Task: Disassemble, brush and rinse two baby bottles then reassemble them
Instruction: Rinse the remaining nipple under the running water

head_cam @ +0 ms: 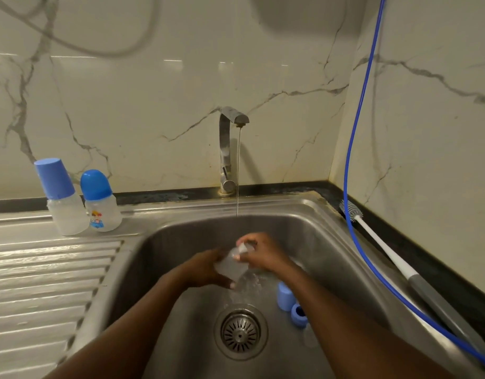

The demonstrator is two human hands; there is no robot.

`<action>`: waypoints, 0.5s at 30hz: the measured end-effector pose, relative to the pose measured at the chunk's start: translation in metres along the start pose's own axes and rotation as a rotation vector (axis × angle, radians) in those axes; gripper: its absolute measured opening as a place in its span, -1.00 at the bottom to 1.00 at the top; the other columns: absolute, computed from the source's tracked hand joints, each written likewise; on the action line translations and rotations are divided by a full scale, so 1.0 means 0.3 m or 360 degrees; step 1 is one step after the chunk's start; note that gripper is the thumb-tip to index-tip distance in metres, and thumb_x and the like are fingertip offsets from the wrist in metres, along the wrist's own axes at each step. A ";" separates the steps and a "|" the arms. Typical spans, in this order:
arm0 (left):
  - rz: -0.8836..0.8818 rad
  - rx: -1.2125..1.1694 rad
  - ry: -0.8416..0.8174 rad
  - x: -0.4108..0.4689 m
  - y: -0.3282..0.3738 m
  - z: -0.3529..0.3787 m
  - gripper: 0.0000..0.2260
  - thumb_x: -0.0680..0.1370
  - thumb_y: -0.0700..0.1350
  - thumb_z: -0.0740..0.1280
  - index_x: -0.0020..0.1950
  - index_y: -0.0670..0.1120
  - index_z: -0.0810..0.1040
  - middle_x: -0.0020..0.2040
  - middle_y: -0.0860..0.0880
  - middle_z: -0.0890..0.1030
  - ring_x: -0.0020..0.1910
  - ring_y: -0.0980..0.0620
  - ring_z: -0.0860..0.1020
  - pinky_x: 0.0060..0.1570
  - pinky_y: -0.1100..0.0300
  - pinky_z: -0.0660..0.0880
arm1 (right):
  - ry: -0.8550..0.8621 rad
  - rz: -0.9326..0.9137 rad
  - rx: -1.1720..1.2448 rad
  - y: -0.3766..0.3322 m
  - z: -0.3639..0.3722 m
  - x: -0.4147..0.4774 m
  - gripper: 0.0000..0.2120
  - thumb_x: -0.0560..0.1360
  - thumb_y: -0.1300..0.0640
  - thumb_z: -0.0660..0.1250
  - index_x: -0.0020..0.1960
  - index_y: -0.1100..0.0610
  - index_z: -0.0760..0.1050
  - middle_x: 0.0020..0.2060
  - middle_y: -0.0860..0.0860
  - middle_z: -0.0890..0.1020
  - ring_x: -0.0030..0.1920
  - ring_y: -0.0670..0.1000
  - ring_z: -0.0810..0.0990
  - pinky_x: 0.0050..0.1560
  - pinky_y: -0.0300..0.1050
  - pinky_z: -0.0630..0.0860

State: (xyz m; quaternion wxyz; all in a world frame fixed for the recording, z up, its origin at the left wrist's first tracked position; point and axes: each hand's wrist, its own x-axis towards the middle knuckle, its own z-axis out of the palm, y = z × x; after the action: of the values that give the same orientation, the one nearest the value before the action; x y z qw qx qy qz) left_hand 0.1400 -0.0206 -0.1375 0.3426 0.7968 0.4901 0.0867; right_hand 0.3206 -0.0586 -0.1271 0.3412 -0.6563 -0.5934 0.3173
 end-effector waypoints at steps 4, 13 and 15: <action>-0.0060 0.0080 -0.0182 -0.018 0.074 0.028 -0.37 0.46 0.06 0.49 0.47 0.02 0.32 0.36 0.00 0.48 0.22 0.00 0.52 0.16 0.11 0.48 | -0.0057 0.0248 -0.0016 -0.018 -0.016 -0.007 -0.60 0.43 -0.08 0.48 0.04 0.24 0.63 -0.25 0.14 0.67 -0.34 0.03 0.59 -0.18 -0.09 0.60; -0.0413 0.0437 -0.0701 -0.059 0.116 0.062 -0.16 0.44 0.18 0.48 0.57 -0.01 0.12 0.45 -0.12 0.42 0.17 -0.06 0.57 0.09 -0.01 0.59 | -0.0422 0.0493 -0.0144 -0.013 -0.049 -0.099 -0.61 0.47 -0.04 0.46 0.03 0.31 0.56 -0.24 0.14 0.60 -0.39 -0.06 0.59 -0.29 -0.19 0.60; -0.0105 0.0301 -0.0350 -0.067 0.124 0.034 -0.14 0.44 0.21 0.47 0.59 0.04 0.09 0.51 -0.06 0.33 0.35 -0.06 0.43 0.24 -0.01 0.51 | -0.0295 0.0368 -0.0032 -0.044 -0.071 -0.095 -0.55 0.48 -0.05 0.44 0.15 0.31 0.55 -0.15 0.15 0.62 -0.32 -0.04 0.59 -0.20 -0.20 0.59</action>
State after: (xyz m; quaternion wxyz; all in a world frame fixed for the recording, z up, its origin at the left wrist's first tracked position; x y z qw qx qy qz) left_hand 0.1616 -0.0526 -0.1176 0.3204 0.8136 0.4815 -0.0590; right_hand 0.3280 -0.0877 -0.1037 0.2394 -0.6916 -0.5459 0.4079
